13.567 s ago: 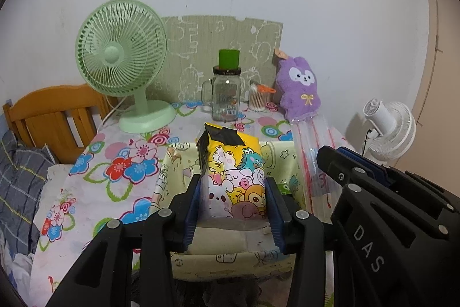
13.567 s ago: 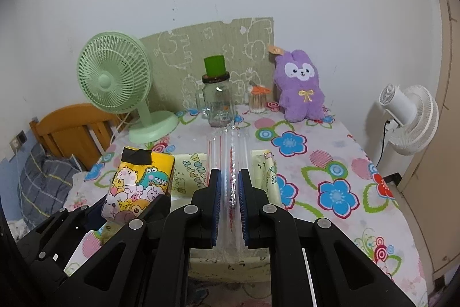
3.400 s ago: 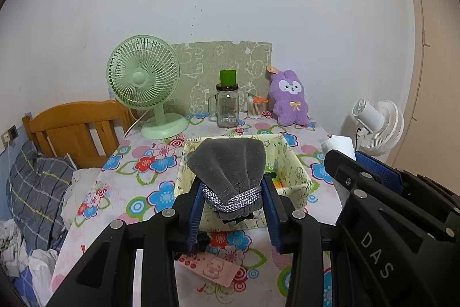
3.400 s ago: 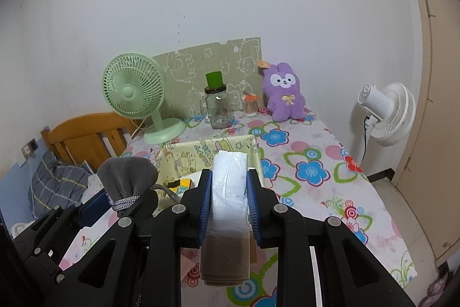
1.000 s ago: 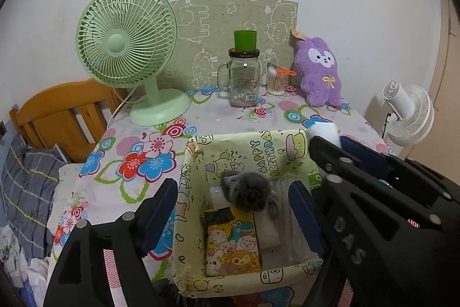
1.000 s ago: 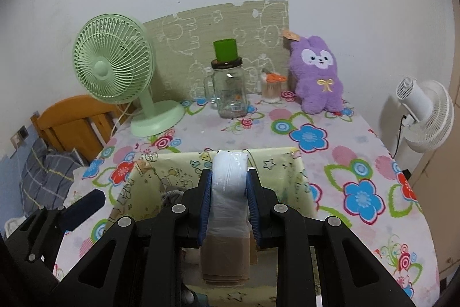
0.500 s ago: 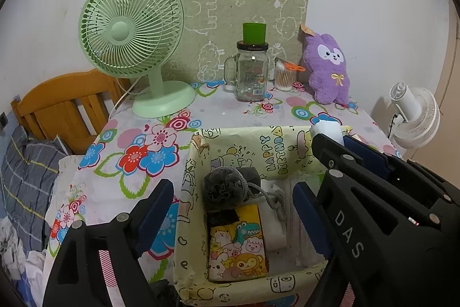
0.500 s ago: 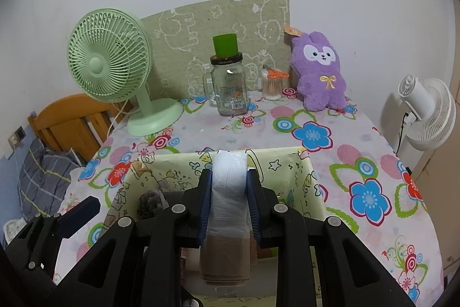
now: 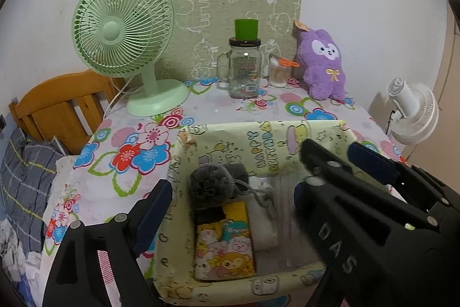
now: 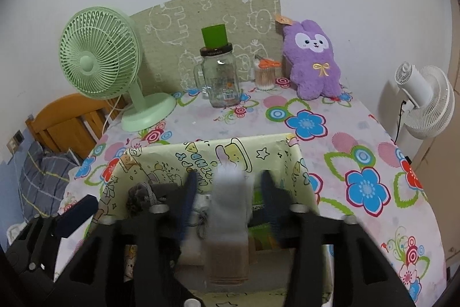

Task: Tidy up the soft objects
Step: 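Lower the white pad into the box and open the right gripper, then withdraw both open grippers from the box toward the black plastic bag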

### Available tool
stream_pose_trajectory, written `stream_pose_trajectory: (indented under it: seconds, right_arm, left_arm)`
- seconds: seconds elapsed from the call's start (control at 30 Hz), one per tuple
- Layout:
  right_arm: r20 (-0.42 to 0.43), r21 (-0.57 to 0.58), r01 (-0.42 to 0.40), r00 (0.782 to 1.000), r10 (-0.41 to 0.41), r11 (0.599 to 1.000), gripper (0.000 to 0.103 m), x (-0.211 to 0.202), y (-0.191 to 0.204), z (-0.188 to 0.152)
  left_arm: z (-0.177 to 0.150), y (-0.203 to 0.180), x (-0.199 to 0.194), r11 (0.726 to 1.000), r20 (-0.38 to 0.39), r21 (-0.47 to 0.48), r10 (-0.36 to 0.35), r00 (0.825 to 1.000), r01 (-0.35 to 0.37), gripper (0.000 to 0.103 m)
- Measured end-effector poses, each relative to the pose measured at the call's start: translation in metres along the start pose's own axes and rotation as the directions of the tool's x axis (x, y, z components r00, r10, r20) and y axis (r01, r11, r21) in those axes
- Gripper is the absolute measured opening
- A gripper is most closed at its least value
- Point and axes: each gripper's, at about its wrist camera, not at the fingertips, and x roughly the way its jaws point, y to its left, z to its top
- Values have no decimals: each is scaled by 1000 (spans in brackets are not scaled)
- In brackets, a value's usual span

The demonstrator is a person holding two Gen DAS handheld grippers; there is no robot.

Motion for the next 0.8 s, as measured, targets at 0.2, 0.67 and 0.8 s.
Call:
stream_pose_trajectory:
  seconds: [0.2,0.67,0.8]
  right_arm:
    - [0,21,11,1000,-11,1000,70,-9,-11,0]
    - [38,39,6,999,-8,999,88,-42,-25,-2]
    - [60,38,10,998,-12,999,92,-54,-26,-3]
  left_arm:
    - [-1,-9,-4,1000,3,7,-16,1000,16,90]
    - [-4,-24,-26,999,37,17,-33,999,33,94]
    - [-5,-25,-36,999,54,19,-33,998,32,97]
